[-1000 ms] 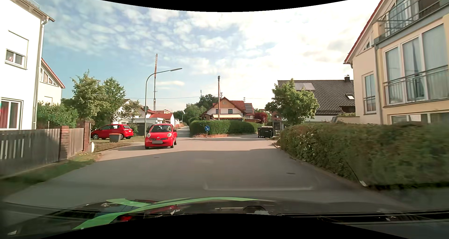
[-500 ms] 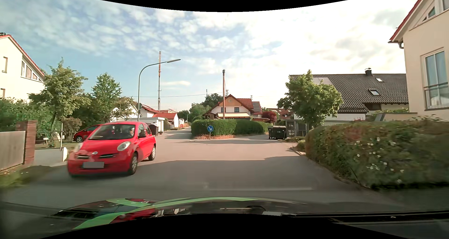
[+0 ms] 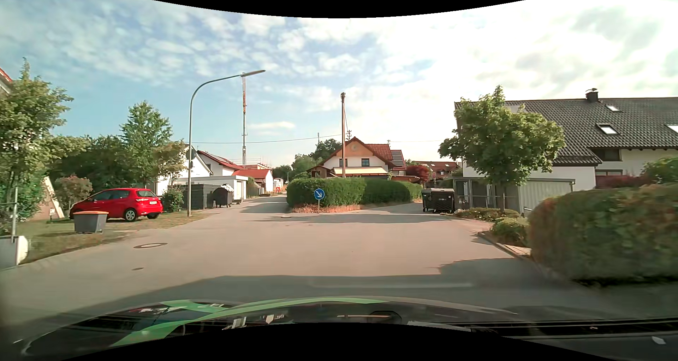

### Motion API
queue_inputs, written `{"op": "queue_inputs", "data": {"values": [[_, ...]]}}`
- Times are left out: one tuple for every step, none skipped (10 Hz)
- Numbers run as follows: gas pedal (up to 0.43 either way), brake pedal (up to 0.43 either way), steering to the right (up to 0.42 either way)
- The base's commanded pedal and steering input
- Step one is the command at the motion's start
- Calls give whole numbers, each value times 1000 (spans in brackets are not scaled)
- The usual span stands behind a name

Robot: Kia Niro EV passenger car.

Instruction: Follow the waypoints while adhering to traffic rules and regulations

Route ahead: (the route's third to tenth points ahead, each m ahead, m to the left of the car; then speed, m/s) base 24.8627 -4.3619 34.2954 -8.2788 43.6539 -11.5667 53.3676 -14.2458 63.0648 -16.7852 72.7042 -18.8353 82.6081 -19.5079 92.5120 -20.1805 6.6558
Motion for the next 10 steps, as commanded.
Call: {"op": "queue_inputs", "data": {"values": [[79,0,-5],[67,0,-2],[67,0,0],[59,0,1],[59,0,5],[59,0,8],[59,0,11],[79,0,14],[79,0,16],[79,0,19]]}}
